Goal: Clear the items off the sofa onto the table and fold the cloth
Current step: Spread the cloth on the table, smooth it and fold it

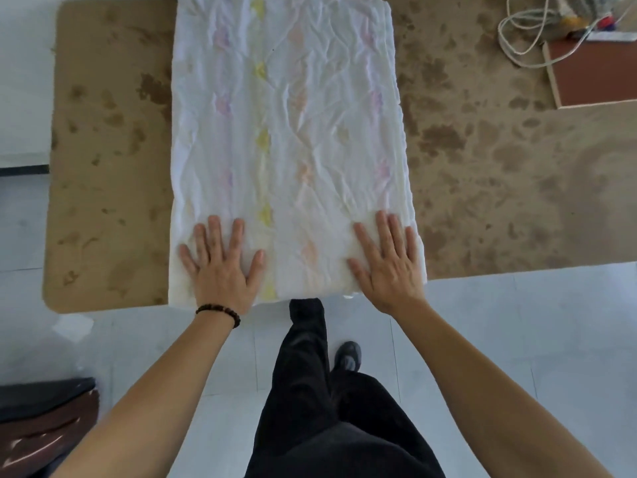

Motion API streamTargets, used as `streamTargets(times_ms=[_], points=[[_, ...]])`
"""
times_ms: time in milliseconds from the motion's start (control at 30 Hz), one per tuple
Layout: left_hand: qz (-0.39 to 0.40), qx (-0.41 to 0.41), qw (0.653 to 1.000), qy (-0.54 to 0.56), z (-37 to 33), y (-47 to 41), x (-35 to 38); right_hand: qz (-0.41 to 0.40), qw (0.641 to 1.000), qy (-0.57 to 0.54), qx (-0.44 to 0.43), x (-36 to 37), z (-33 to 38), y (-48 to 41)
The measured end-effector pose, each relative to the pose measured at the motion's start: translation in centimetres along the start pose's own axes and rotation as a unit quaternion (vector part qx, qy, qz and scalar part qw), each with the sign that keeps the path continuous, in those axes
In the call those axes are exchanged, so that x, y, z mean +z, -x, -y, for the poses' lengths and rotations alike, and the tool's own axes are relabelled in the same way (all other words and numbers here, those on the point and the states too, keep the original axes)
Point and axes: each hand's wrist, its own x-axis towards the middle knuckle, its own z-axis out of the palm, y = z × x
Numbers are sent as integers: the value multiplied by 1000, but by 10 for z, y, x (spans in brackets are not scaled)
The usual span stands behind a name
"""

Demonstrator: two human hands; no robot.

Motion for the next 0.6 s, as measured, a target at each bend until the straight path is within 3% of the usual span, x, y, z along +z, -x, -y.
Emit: streamTargets(times_ms=[233,400,500,600], points=[[-31,-11,999,-4,4,-2,13,-88,996,-12,16,14,2,3],[-151,-21,986,65,2,10,22,-222,971,-62,70,33,4,18],[-263,-76,946,176,-5,35,34,-306,930,-157,127,58,14,56],[-330,-184,863,336,-7,86,56,-289,881,-303,222,87,30,101]])
